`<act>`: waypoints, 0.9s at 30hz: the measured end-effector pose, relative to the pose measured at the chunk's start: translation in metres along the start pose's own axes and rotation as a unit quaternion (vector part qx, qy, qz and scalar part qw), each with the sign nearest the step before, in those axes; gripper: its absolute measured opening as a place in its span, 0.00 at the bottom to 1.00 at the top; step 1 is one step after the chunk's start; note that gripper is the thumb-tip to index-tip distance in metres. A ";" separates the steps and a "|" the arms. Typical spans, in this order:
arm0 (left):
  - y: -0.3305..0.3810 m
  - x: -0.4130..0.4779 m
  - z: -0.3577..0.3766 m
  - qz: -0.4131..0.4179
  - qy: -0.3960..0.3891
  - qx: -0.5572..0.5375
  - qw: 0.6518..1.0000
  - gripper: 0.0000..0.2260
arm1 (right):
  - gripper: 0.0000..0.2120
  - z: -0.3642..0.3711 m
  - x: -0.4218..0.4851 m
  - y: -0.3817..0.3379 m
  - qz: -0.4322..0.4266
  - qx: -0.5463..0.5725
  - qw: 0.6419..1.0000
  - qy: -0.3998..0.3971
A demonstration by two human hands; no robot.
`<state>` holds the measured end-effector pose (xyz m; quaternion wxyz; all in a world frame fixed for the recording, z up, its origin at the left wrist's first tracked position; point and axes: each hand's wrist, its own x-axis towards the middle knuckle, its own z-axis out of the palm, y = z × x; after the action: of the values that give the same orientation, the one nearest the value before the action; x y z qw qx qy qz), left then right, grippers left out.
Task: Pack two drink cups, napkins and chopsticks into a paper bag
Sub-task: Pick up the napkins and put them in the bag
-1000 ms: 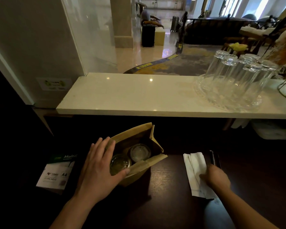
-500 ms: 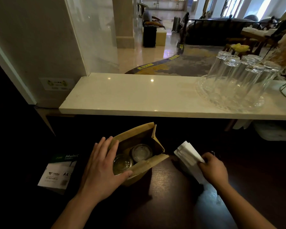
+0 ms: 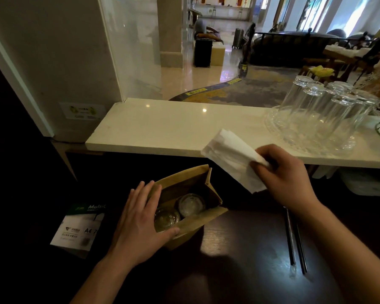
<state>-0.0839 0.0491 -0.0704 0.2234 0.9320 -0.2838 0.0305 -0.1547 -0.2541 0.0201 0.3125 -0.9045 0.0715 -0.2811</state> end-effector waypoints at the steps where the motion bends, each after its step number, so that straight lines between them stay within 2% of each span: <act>1: -0.001 0.000 0.000 0.000 0.000 -0.001 1.000 0.50 | 0.09 -0.001 0.006 -0.009 -0.022 0.028 0.999 -0.011; 5: -0.004 0.001 -0.001 -0.001 -0.003 0.004 1.000 0.52 | 0.12 0.002 0.029 -0.041 -0.097 0.100 0.988 -0.073; 8: -0.006 0.002 -0.001 -0.009 -0.001 -0.011 1.000 0.52 | 0.11 0.012 0.040 -0.060 -0.119 0.165 0.971 -0.125; 12: -0.007 0.000 0.002 -0.032 -0.004 -0.028 0.999 0.53 | 0.07 0.045 0.043 -0.078 -0.067 0.310 0.929 -0.189; 14: -0.007 -0.001 0.001 -0.054 -0.010 -0.059 0.997 0.55 | 0.06 0.067 0.041 -0.076 -0.033 0.323 0.915 -0.240; 17: -0.010 -0.003 0.003 -0.086 0.013 -0.104 0.991 0.56 | 0.06 0.093 0.039 -0.063 -0.025 0.227 0.915 -0.333; 20: -0.013 -0.004 0.003 -0.073 0.012 -0.138 0.988 0.57 | 0.08 0.097 0.040 -0.049 -0.089 0.027 0.912 -0.400; 23: -0.014 -0.006 0.002 -0.064 -0.009 -0.096 0.993 0.58 | 0.08 0.104 0.037 -0.039 -0.129 -0.132 0.886 -0.426; 27: -0.014 -0.006 0.002 -0.066 -0.020 -0.080 0.994 0.58 | 0.12 0.120 0.035 -0.038 -0.146 -0.208 0.860 -0.443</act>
<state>-0.0821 0.0615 -0.0791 0.2927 0.9285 -0.2272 -0.0260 -0.0609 -0.1712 -0.0182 0.0715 -0.9777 -0.1504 0.1279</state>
